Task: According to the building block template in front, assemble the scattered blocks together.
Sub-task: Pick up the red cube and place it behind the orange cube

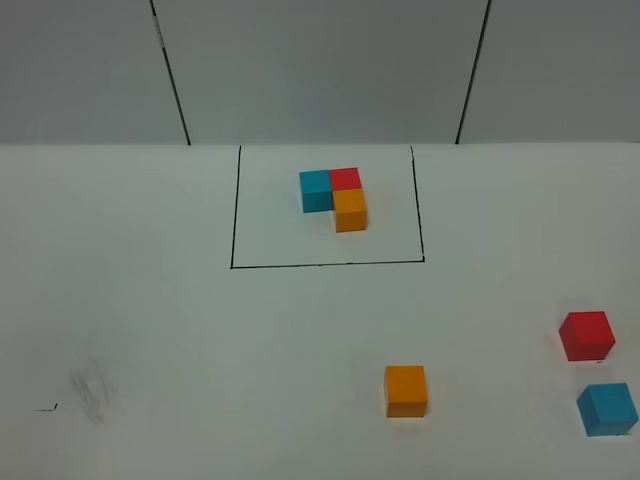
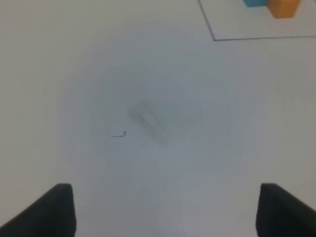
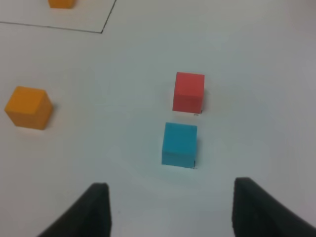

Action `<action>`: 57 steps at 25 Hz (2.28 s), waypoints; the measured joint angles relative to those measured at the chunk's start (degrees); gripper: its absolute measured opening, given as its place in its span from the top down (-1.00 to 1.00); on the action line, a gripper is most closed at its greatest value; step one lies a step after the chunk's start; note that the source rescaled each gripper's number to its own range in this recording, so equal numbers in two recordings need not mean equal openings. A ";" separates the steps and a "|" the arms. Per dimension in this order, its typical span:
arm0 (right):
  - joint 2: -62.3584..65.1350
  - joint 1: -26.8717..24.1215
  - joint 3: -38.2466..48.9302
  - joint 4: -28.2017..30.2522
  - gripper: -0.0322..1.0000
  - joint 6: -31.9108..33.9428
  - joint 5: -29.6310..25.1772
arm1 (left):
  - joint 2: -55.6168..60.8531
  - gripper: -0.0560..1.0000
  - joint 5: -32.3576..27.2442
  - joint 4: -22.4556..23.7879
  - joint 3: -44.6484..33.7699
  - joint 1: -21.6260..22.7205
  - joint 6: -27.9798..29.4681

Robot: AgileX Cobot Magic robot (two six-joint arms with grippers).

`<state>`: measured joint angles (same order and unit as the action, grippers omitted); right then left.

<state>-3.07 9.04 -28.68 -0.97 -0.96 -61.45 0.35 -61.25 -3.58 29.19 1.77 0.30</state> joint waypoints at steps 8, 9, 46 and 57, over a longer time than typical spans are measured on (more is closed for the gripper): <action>0.00 0.00 0.00 -0.23 0.60 0.00 0.00 | 0.00 -0.33 0.00 0.00 0.00 6.30 0.00; 0.00 0.00 0.00 -0.23 0.60 0.00 0.00 | 0.00 -0.33 0.00 0.00 0.00 6.30 0.00; 0.00 0.00 0.00 -0.23 0.60 0.00 0.00 | 0.00 -0.33 0.00 0.00 0.00 6.37 0.00; 0.00 0.00 0.00 -0.23 0.60 0.00 0.00 | 0.00 -0.33 0.00 0.00 0.00 6.37 0.00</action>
<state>-3.07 9.04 -28.68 -1.21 -0.96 -61.45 0.35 -61.25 -3.58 29.19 8.14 0.30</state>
